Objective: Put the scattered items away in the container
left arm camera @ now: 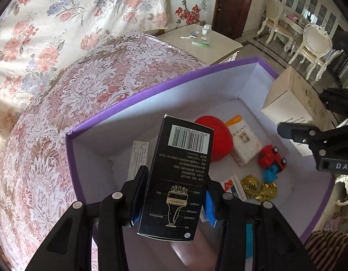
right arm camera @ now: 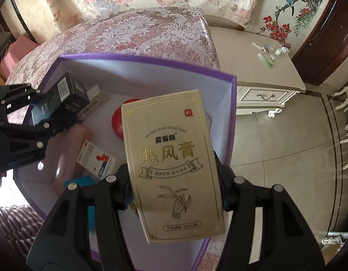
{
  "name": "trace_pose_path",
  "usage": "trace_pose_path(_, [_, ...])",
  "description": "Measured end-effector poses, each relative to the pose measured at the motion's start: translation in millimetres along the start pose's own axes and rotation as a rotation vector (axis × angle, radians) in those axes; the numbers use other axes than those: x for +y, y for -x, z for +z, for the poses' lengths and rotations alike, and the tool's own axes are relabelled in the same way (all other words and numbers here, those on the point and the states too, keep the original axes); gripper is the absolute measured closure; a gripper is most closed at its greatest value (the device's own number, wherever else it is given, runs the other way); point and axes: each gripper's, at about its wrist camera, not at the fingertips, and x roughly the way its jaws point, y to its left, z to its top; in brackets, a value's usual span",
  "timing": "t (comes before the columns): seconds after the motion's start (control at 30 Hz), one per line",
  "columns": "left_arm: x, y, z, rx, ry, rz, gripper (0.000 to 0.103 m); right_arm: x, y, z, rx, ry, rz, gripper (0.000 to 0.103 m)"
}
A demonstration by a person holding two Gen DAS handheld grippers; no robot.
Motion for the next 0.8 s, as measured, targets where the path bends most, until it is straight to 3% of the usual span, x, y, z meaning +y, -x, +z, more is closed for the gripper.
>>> trace_pose_path(0.37, [9,-11,4,0.024,0.04,0.021,0.056,9,-14,22,-0.032,0.049,-0.016,0.043])
trace_pose_path(0.4, [10,-15,4,0.036,0.049,0.014,0.053,9,-16,23,-0.032,0.051,-0.016,0.041])
trace_pose_path(0.43, [11,-17,4,0.041,0.051,0.015,0.04,9,-18,23,-0.031,0.053,-0.015,0.038])
trace_pose_path(0.47, [11,-18,3,0.046,0.053,0.016,0.026,9,-19,23,-0.03,0.055,-0.015,0.026])
trace_pose_path(0.5, [10,-18,3,0.039,0.046,0.025,0.018,9,-21,24,-0.03,0.056,-0.014,0.023])
trace_pose_path(0.6, [10,-16,1,0.018,0.057,0.014,0.013,10,-23,23,-0.035,0.058,-0.012,0.022])
trace_pose_path(0.67, [10,-14,0,0.005,0.063,0.008,0.001,10,-18,21,-0.049,0.05,0.004,0.02])
trace_pose_path(0.8, [10,-8,-3,-0.016,0.071,-0.002,0.0,9,-7,17,-0.076,0.031,0.028,0.018])
